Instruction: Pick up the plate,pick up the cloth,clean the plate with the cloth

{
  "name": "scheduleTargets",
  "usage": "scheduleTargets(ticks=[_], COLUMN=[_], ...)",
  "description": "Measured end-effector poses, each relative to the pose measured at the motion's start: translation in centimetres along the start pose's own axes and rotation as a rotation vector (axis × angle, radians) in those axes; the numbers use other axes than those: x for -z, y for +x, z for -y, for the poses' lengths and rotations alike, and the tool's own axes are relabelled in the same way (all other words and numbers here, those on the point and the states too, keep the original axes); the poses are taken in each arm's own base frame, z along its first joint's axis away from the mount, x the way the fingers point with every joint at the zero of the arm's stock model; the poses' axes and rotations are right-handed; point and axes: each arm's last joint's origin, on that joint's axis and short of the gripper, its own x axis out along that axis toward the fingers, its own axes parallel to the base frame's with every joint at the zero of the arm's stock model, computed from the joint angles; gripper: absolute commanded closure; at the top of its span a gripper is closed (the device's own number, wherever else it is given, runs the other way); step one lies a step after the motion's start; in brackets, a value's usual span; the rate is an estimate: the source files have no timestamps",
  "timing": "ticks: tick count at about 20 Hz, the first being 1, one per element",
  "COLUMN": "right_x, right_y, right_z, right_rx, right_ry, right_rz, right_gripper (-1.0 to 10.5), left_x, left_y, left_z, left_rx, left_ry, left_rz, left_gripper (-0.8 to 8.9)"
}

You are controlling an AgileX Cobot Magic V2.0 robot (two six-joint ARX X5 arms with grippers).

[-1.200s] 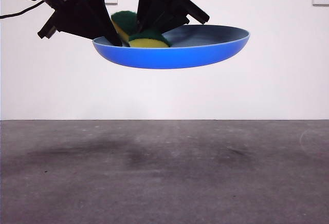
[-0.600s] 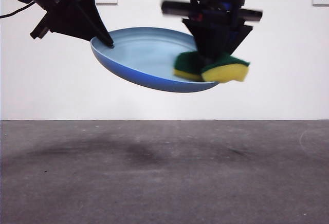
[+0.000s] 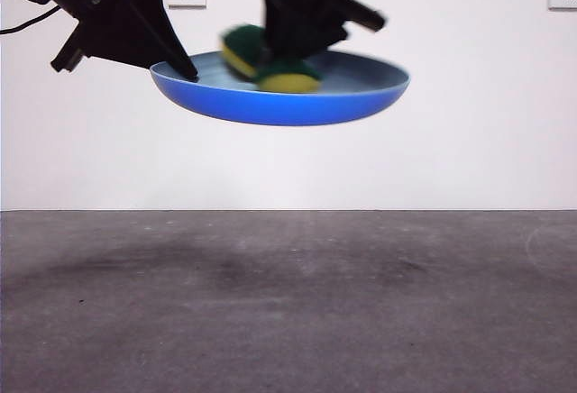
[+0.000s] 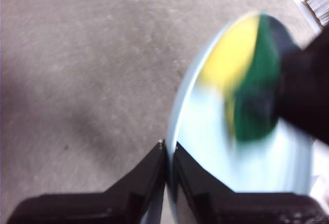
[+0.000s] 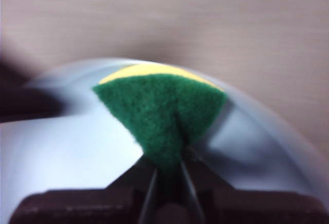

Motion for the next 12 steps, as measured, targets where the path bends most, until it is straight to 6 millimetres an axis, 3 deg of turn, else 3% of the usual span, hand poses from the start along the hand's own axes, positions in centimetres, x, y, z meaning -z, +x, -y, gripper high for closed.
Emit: scheduleTargets(ticks=[4,8,12], right_x=[1.6,2.5,1.7], right_y=[-0.2,-0.7,-4.3], right_z=[-0.6,0.2,0.4], right_rx=[-0.078,0.174,0.24], right_ry=[0.009,-0.03,-0.034], right_rz=[-0.171,-0.258,-0.16], right_gripper=[9.6,9.6,9.6], left_x=[-0.5,-0.7,-0.7], left_y=[-0.4,-0.5,0.1], left_z=[-0.5,-1.2,-2.1], left_rx=[0.004,-0.169,-0.4], left_ry=[0.022,0.029,0.074], left_rz=[0.044,0.082,0.078], left_gripper=[8.22,8.22,8.22])
